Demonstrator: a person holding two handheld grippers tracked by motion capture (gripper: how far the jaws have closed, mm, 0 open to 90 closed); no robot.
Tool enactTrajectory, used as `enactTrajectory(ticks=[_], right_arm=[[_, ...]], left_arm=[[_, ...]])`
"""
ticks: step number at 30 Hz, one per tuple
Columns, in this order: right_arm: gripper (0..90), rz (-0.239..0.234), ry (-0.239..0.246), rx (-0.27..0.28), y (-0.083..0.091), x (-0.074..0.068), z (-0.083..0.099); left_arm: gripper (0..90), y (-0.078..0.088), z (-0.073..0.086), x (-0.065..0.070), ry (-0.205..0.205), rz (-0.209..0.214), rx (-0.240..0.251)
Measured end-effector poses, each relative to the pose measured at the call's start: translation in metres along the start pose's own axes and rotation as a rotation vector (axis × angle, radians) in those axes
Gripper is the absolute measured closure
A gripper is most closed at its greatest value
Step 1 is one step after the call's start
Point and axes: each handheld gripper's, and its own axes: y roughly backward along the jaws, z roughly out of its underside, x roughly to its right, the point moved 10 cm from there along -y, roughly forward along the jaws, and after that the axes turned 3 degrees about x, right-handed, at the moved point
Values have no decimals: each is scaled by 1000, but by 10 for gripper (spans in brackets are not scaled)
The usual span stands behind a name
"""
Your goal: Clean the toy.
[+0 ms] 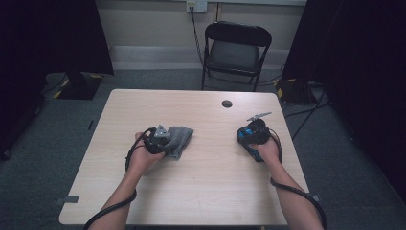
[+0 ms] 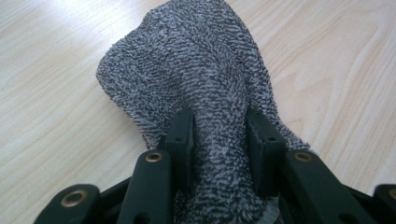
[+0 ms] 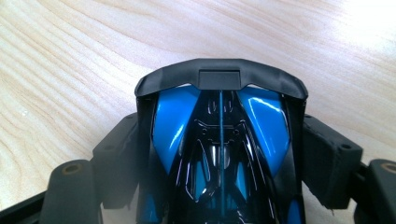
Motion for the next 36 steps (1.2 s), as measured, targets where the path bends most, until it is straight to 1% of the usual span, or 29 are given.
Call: enactTrajectory(ticks=[4,9,12,14,19,26,28,30,33,36], right_arm=[[231,3,14,1,0,0,1],[214,5,16,2,0,1,2],[212,3,19,1,0,1,2],[207,3,22,3,1,1,2],[198,-3,17,11,2,2,3],[168,-3,16,12,3,3,5],[165,0,18,12,3,4,4],[155,8,23,17,4,4,4],[149,7,17,20,5,4,4],[144,3,14,27,6,4,3]], left_arm=[[630,-1,-1,-1,3,-5,-2],[630,0,-1,0,4,-7,-4],[624,1,0,-2,11,-17,-3],[621,1,0,0,15,-11,-1],[596,0,0,1,14,-12,-7],[520,0,-1,2,39,-12,-4],[498,1,-2,1,37,-25,-1],[475,1,-2,2,46,-17,-7],[421,2,-4,1,53,-27,-10],[383,3,-5,1,61,-24,-13]])
